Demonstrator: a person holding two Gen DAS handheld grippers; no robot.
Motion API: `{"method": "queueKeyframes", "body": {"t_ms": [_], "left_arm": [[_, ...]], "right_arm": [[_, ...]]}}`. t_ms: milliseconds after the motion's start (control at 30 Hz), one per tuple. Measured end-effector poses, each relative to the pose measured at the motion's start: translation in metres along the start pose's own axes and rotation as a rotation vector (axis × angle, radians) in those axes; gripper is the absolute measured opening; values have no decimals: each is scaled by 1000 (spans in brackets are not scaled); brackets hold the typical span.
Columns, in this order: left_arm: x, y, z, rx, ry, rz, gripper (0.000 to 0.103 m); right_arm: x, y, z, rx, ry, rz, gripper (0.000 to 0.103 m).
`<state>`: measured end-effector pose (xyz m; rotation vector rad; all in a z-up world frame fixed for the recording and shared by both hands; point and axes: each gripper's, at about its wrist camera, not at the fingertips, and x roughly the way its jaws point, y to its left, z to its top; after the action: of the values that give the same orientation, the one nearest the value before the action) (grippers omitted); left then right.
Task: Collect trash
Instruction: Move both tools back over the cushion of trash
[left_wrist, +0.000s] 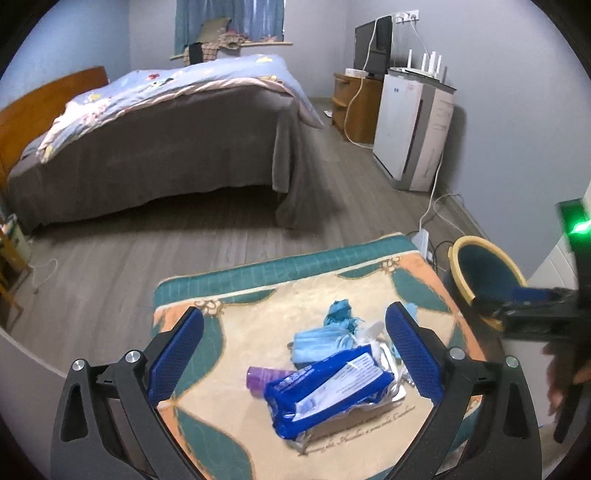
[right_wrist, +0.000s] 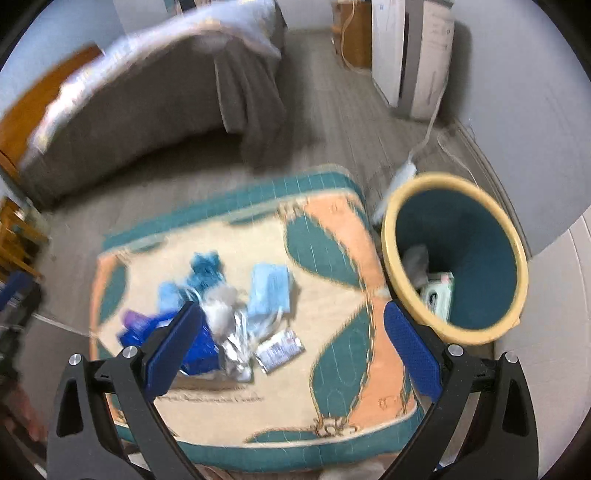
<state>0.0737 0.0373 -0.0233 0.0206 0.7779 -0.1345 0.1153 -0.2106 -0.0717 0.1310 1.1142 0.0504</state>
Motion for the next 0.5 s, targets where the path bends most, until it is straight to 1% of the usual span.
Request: {"method": "queueKeyframes", "body": {"t_ms": [33, 100, 167, 200, 267, 333, 433, 500], "left_arm": [[2, 2, -2, 13, 7, -10, 98], [8, 1, -8, 44, 34, -37, 98], [16, -2, -15, 83, 68, -51, 98], [21, -4, -20, 111, 91, -50, 98], [34, -7, -31, 150, 140, -43, 98], [43, -8, -38, 159, 170, -46, 98], [52, -8, -46, 161, 191, -56, 98], [56, -11, -52, 158, 211, -89, 98]], "right_arm": [[4, 3, 0, 9, 3, 15, 97], [15, 9, 3, 18, 21, 13, 97], [24, 13, 6, 6, 35, -17, 97], [30, 14, 8, -3, 45, -37, 97], [36, 14, 12, -3, 54, -49, 97], [40, 13, 16, 15, 54, -40, 97], [44, 13, 18, 14, 63, -42, 97], [47, 14, 19, -3, 70, -47, 97]]}}
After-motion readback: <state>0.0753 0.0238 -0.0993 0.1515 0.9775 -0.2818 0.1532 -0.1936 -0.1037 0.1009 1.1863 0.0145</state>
